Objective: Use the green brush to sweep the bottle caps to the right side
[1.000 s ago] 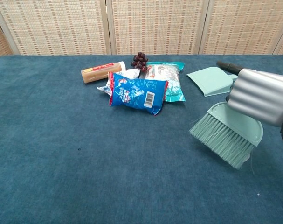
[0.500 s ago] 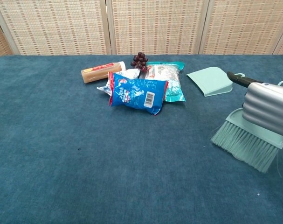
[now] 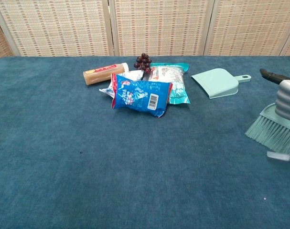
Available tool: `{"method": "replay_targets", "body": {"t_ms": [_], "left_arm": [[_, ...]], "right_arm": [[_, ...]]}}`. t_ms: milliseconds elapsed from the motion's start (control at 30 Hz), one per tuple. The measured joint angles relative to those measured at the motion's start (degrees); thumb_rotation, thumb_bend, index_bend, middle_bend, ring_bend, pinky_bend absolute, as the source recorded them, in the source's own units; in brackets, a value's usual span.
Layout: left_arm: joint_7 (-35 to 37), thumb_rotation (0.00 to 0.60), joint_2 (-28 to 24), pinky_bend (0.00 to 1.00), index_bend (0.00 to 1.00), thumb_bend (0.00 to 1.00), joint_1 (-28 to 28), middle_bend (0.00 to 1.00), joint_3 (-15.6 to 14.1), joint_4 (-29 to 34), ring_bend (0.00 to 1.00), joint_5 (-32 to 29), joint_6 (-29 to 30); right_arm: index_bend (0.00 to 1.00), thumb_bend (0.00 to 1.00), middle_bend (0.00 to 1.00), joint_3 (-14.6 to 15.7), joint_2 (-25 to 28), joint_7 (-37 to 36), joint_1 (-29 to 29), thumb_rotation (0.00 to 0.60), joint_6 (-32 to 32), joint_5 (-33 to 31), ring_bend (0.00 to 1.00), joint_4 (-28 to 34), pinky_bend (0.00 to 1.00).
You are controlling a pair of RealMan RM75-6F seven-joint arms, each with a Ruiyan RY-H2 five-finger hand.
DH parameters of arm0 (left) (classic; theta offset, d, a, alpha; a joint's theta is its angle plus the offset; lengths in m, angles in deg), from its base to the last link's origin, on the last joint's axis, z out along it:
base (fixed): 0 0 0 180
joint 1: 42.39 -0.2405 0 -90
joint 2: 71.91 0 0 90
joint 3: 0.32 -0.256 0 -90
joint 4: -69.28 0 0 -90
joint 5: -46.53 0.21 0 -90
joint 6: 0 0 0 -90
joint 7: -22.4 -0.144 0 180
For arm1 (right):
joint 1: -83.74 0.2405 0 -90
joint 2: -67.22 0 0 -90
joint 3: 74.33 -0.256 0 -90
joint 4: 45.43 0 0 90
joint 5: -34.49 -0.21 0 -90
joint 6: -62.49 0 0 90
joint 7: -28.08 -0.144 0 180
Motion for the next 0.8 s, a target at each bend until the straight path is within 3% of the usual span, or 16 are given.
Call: {"method": "replay_targets", "body": {"t_ms": [333,500,633,800], "left_arm": [[-0.31,0.6,0.19,0.06,0.0,0.43,0.12,0.0,0.1,-0.04,0.0,-0.21,-0.29],[-0.42,0.6,0.16,0.06,0.0,0.43,0.06,0.0,0.06,0.14,0.0,-0.27,-0.29],[-0.41,0.6,0.27,0.06,0.0,0.43,0.01,0.0,-0.04,-0.01,0.0,-0.12,-0.19],[-0.33,0.6,0.15,0.06,0.0,0.43,0.02,0.0,0.03,0.14,0.0,-0.07,-0.05]], "right_arm": [[0.97,0.55,0.9,0.17,1.26,-3.17,-0.1,0.6,0.1,-0.71,0.64,-2.64,0.0],[0.97,0.55,0.9,-0.73,2.69,-12.05,0.24,0.6,0.39,1.17,0.64,-1.96,0.0],[0.97,0.55,0.9,-1.77,4.13,-19.51,0.57,0.6,0.6,2.56,0.64,1.61,0.0],[0.97,0.55,0.9,-2.42,5.01,-22.46,0.89,0.6,1.23,3.29,0.64,9.56,0.0]]}}
